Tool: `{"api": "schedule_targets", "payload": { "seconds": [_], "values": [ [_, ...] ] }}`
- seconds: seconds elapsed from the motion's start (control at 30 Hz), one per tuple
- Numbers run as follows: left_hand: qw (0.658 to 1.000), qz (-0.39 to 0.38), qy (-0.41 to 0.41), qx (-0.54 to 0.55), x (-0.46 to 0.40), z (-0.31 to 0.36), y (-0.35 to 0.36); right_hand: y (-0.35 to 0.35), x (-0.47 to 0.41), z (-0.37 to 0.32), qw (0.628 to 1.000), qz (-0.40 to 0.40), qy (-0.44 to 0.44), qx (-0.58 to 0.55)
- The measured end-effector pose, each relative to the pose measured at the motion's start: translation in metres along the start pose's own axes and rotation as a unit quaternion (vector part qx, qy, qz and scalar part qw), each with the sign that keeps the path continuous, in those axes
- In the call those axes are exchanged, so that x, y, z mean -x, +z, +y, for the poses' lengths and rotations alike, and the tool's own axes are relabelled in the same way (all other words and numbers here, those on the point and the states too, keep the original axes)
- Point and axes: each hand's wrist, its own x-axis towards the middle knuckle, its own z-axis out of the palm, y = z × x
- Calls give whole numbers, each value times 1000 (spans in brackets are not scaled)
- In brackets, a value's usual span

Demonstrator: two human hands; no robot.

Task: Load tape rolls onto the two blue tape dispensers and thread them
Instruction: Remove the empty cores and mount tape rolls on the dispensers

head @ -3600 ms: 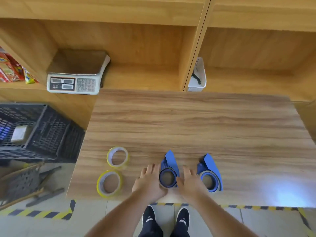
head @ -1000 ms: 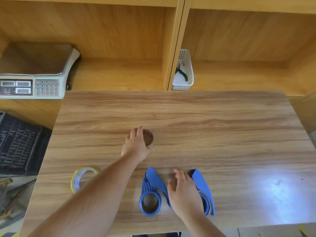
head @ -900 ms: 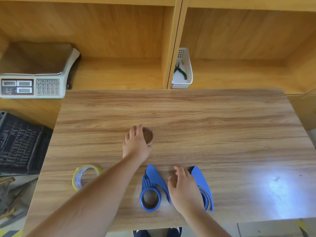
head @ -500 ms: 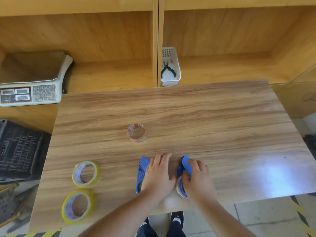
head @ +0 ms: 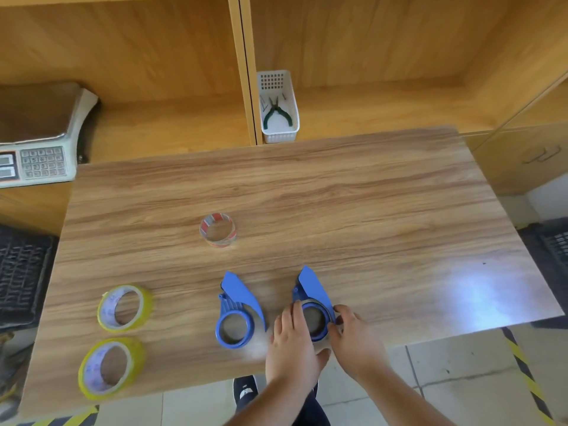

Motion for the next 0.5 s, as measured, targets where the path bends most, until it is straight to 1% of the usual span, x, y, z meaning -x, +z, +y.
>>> {"api": "schedule_targets", "payload": {
  "seconds": [0.13, 0.27, 0.5],
  "values": [
    [1000, 8, -8, -7, -2, 0, 7, -1, 1, 4, 1000, -6, -15, -12],
    [1000, 0, 0, -14, -8, -1, 5, -4, -2, 8, 1000, -13, -21, -5],
    [1000, -19, 6, 1, -9, -6, 2, -14, -13, 11, 1000, 6, -1, -1]
  ]
}}
